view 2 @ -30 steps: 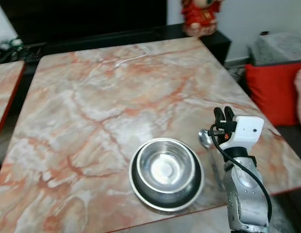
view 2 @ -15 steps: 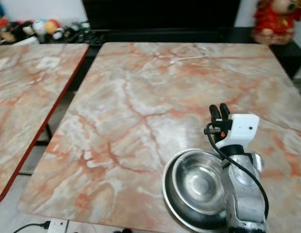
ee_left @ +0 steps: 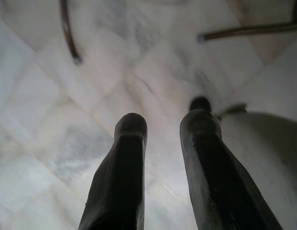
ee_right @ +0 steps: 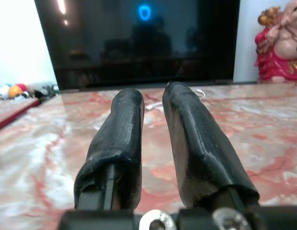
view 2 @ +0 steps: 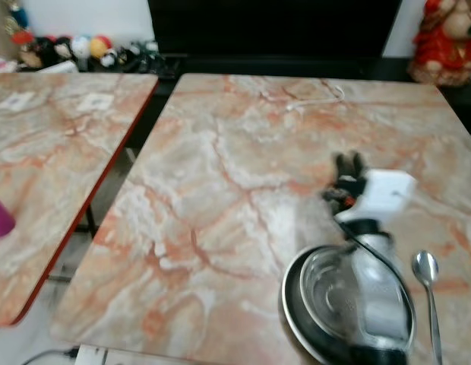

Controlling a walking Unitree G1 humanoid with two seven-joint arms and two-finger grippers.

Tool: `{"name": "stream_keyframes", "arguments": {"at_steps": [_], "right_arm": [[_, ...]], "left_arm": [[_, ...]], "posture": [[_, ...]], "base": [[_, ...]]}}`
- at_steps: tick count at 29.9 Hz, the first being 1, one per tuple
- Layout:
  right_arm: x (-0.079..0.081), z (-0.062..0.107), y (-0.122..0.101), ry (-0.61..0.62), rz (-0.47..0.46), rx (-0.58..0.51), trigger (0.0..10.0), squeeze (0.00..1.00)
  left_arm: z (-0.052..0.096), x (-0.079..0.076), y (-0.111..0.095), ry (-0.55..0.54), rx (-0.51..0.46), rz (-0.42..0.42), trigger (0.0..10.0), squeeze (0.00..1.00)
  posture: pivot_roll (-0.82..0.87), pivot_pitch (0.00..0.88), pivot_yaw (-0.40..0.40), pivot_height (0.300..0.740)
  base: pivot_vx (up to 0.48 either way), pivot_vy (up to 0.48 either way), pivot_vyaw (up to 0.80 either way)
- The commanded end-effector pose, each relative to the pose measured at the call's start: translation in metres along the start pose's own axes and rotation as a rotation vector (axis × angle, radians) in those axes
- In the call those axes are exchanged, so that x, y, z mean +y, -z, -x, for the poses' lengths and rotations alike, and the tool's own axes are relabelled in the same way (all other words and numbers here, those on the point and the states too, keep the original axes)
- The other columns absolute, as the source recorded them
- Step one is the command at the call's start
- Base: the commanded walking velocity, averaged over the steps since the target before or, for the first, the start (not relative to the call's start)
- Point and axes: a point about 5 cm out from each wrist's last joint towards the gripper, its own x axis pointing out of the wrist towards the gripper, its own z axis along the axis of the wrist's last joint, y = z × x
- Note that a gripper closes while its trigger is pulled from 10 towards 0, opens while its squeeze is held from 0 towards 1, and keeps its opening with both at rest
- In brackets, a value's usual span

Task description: Setting the table

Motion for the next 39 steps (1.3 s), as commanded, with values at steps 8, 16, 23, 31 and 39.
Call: {"name": "stream_keyframes", "arguments": {"at_steps": [8, 16, 23, 31, 39], "right_arm": [[0.000, -0.001, -0.004, -0.002, 0.013, -0.017, 10.0, 0.00], [0.007, -0.003, -0.004, -0.020, 0.012, -0.021, 10.0, 0.00], [0.012, -0.003, -0.002, -0.031, 0.006, -0.017, 10.0, 0.00], [0.021, -0.004, 0.000, -0.059, -0.001, -0.011, 10.0, 0.00], [0.024, -0.003, 0.002, -0.069, -0.002, -0.001, 10.0, 0.00]], "left_arm": [[0.003, 0.000, 0.011, -0.004, 0.043, 0.011, 10.0, 0.00], [0.002, 0.001, 0.010, -0.007, 0.040, 0.018, 10.0, 0.00], [0.002, 0.001, 0.010, -0.010, 0.038, 0.019, 10.0, 0.00], [0.002, 0.001, 0.010, -0.012, 0.038, 0.023, 10.0, 0.00], [0.002, 0.001, 0.010, -0.014, 0.038, 0.024, 10.0, 0.00]], "posture": [[-0.09, 0.075, 0.034, 0.740], [-0.09, 0.089, 0.034, 0.740], [-0.08, 0.097, 0.037, 0.740], [-0.08, 0.102, 0.036, 0.740], [-0.08, 0.100, 0.036, 0.740]], "base": [[0.000, 0.405, 0.00], [0.000, 0.405, 0.00], [0.000, 0.404, 0.00], [0.000, 0.404, 0.00], [0.000, 0.405, 0.00]]}}
